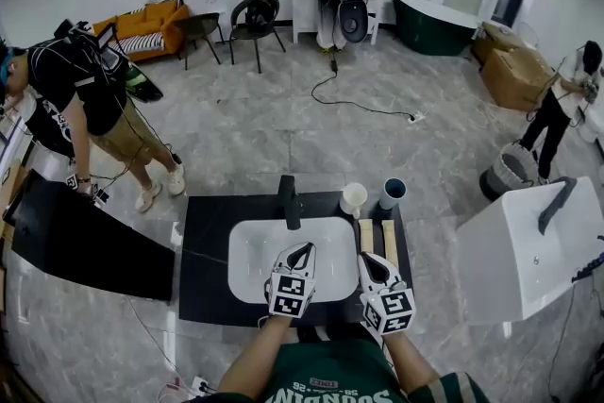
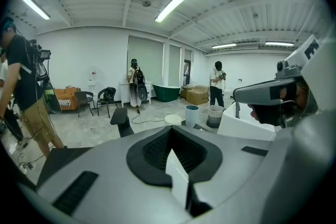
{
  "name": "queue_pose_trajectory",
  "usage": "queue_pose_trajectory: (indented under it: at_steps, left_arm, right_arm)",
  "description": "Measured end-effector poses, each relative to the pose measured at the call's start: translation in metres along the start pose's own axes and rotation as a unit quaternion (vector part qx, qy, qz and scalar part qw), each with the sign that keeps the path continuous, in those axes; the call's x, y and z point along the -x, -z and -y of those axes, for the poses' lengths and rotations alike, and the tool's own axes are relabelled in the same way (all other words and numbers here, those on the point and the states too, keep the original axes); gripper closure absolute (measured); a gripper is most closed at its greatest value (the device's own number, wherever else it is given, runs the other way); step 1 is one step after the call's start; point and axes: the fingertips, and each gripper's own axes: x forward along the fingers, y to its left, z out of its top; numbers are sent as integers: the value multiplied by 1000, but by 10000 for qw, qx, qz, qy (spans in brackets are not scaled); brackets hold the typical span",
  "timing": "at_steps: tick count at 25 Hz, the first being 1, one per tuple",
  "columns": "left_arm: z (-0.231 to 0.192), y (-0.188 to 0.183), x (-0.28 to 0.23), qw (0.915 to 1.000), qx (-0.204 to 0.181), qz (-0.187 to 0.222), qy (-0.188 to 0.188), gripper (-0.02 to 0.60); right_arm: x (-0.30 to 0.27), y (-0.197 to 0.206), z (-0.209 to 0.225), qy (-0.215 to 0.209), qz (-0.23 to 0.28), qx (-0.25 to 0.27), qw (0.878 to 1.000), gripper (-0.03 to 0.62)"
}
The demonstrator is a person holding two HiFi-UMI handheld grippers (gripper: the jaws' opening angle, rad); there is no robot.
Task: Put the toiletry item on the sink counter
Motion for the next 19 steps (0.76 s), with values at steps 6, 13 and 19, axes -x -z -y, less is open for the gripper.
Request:
queue_pose_trajectory:
  at_steps: [6, 13, 19]
  left_arm:
    - [5, 1, 2, 10000, -8, -14, 88, 571]
    - [6, 6, -4, 9998, 30, -29, 178, 571]
    - [6, 10, -8, 9997, -78, -37, 209, 571]
  right_arm:
    - [5, 3, -4, 19, -41, 14, 10000, 553]
    - [0, 11, -9, -21, -157, 76, 9998, 553]
    - [-8, 9, -13, -41, -187, 189, 9996, 553]
